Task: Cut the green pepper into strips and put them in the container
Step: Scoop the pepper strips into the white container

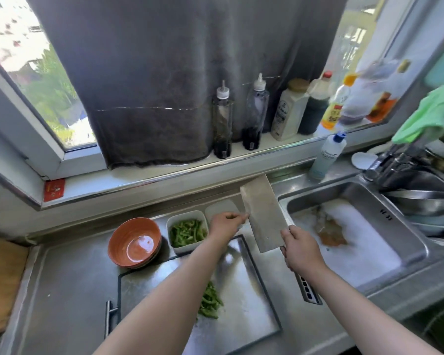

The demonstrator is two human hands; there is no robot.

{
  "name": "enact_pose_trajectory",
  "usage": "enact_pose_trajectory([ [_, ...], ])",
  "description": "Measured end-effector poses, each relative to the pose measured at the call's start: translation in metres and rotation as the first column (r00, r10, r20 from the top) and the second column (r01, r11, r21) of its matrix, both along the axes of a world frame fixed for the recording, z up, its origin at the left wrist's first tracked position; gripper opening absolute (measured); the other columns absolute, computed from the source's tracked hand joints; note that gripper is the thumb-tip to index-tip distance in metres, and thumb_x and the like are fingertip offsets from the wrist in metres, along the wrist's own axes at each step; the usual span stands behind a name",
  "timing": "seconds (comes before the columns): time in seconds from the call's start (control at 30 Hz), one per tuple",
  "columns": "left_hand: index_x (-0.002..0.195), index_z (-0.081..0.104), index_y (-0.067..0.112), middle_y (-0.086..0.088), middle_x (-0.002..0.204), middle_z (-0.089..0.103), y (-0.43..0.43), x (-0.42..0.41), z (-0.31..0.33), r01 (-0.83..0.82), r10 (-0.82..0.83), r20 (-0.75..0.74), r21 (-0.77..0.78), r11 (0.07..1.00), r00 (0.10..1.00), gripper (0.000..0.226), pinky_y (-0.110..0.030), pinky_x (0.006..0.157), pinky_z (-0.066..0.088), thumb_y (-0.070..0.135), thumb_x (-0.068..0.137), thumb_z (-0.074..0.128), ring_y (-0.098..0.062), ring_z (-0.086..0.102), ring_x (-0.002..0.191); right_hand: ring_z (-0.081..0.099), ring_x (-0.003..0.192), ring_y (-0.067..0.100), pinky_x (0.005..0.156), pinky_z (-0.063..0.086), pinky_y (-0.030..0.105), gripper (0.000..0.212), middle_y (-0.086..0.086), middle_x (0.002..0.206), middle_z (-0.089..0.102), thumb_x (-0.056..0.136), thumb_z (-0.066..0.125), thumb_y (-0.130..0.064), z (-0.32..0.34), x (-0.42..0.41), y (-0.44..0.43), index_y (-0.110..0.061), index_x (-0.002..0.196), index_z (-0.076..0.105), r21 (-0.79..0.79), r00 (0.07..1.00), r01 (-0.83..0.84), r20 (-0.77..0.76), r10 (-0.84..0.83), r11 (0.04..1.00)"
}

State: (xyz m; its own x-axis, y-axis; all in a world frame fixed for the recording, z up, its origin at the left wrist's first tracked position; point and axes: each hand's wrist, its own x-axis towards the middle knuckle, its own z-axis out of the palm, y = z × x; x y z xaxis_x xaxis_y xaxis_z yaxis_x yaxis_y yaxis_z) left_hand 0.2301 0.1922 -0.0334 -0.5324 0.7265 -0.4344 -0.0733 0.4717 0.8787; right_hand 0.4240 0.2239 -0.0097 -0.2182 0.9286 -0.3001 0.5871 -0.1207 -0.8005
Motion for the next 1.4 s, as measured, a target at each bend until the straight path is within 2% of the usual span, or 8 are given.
enact_pose_trajectory([
  [0.3,0.063,0.066,0.025,0.009,0.062,0.064,0.069,0.128,0.017,0.184,-0.175,-0.175,0.038,0.982,0.969,0.023,-0.025,0.064,0.045,0.024,0.074,0.086,-0.004,0.055,0.056,0.049,0.078,0.036,0.066,0.033,0.041,0.035,0.008,0.074,0.054,0.105,0.043,-0.025,0.027,0.120,0.035,-0.014,0.072,0.044,0.228,0.965,0.022,0.249,-0.080,0.973],
  [0.43,0.084,0.058,0.020,-0.007,0.084,0.066,0.100,0.159,0.016,0.380,-0.376,-0.152,-0.004,0.925,0.914,0.023,-0.039,0.075,0.054,0.011,0.080,0.079,-0.023,0.063,0.076,0.052,0.081,0.040,0.067,0.035,0.041,0.036,0.012,0.075,0.055,0.105,0.043,-0.025,0.021,0.153,0.050,-0.015,0.070,0.041,0.250,0.948,0.072,0.283,-0.144,0.966],
  [0.5,0.099,0.065,0.015,-0.009,0.100,0.068,0.099,0.159,0.007,0.448,-0.453,-0.186,-0.070,0.891,0.872,0.019,-0.031,0.072,0.053,0.007,0.085,0.073,-0.022,0.064,0.087,0.053,0.081,0.040,0.067,0.037,0.042,0.037,0.014,0.075,0.055,0.105,0.043,-0.025,0.017,0.161,0.053,-0.015,0.069,0.039,0.240,0.947,0.075,0.287,-0.145,0.968],
  [0.67,0.102,0.071,0.015,0.001,0.094,0.067,0.051,0.138,-0.006,0.288,-0.306,-0.262,-0.105,0.952,0.915,0.011,-0.025,0.075,0.047,0.015,0.092,0.065,-0.015,0.060,0.084,0.052,0.084,0.036,0.070,0.038,0.040,0.035,0.013,0.083,0.060,0.105,0.042,-0.025,0.009,0.150,0.042,-0.015,0.072,0.044,0.148,0.963,-0.008,0.268,-0.032,0.989],
  [0.9,0.111,0.069,0.021,0.001,0.110,0.068,-0.067,0.089,-0.030,0.050,-0.198,-0.590,-0.256,0.965,0.783,0.022,-0.024,0.084,0.042,0.019,0.094,0.053,-0.020,0.060,0.104,0.053,0.078,0.031,0.066,0.037,0.040,0.034,0.004,0.076,0.056,0.104,0.043,-0.023,-0.013,0.086,-0.014,-0.012,0.073,0.049,0.048,0.954,-0.236,0.203,0.222,0.971],
  [1.0,0.133,0.056,0.023,-0.002,0.141,0.050,-0.123,0.070,-0.045,0.012,-0.307,-0.735,-0.376,0.926,0.604,0.046,-0.031,0.110,0.029,0.041,0.090,0.059,-0.023,0.040,0.131,0.054,0.074,0.021,0.062,0.037,0.036,0.033,0.003,0.078,0.058,0.105,0.042,-0.023,-0.028,0.062,-0.045,-0.012,0.075,0.051,-0.028,0.939,-0.300,0.165,0.301,0.953],
  [1.13,0.158,0.009,0.023,-0.002,0.165,-0.007,-0.175,0.051,-0.066,0.055,-0.483,-0.672,-0.552,0.832,0.561,0.110,-0.039,0.122,-0.005,0.073,0.075,0.061,-0.025,-0.012,0.151,0.054,0.076,0.019,0.062,0.037,0.034,0.033,0.002,0.081,0.059,0.106,0.041,-0.024,-0.049,0.044,-0.076,-0.014,0.077,0.053,-0.076,0.908,-0.375,0.169,0.383,0.924],
  [1.4,0.159,-0.003,0.024,-0.003,0.165,-0.011,-0.182,0.013,-0.078,0.103,-0.464,-0.678,-0.501,0.859,0.569,0.119,-0.040,0.123,-0.003,0.074,0.074,0.064,-0.024,-0.010,0.152,0.053,0.076,0.013,0.061,0.036,0.028,0.033,0.004,0.083,0.059,0.107,0.039,-0.025,-0.080,0.023,-0.100,-0.008,0.083,0.055,-0.148,0.898,-0.386,0.167,0.408,0.911],
])
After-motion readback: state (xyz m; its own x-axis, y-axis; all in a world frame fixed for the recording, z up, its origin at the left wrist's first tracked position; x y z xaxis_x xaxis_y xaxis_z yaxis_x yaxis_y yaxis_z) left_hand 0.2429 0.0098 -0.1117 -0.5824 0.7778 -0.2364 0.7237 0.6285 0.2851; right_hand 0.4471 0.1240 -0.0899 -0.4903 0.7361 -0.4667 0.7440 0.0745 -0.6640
